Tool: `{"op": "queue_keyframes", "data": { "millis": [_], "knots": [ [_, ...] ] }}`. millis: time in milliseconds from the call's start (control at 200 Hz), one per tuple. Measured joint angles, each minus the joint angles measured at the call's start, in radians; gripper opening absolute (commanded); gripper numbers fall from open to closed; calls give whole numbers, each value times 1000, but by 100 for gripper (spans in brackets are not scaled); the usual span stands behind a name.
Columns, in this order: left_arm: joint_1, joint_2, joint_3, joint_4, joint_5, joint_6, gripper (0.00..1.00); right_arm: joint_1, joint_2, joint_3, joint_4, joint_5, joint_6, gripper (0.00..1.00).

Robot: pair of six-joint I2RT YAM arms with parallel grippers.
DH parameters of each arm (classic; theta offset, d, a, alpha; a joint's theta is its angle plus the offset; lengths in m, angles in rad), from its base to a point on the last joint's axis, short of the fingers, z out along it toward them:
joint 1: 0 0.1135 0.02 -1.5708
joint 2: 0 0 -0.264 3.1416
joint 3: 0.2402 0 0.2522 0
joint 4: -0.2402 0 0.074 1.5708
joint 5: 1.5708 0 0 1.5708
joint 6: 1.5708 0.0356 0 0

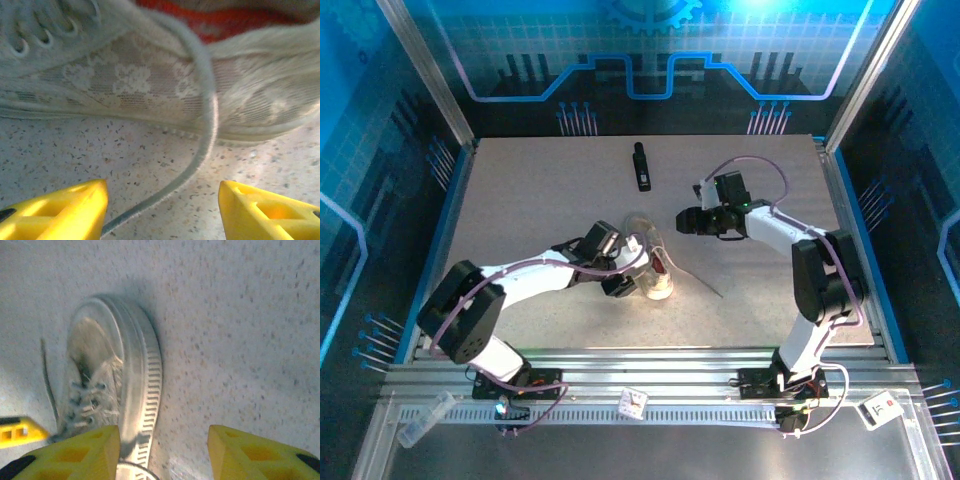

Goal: Tie the shoes

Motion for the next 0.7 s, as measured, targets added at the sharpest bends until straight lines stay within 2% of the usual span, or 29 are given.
{"op": "queue_keyframes", "data": {
  "millis": [95,150,245,365,465,700],
  "knots": [
    [0,47,12,-4,-11,22,59,-1,0,-29,-18,-2,-20,51],
    [0,67,16,-7,-19,28,50,0,0,-45,-27,-2,-30,51],
    [0,96,18,-14,-22,31,23,0,0,-61,-35,0,-47,50],
    [-3,87,21,-27,-29,18,10,0,-3,-84,-35,2,-58,50],
    [-3,24,-8,-33,-33,5,4,13,-18,-114,-39,17,-68,50],
    [18,-192,-47,-27,-28,-28,0,102,-53,-126,-98,97,-83,54]
  ]
}}
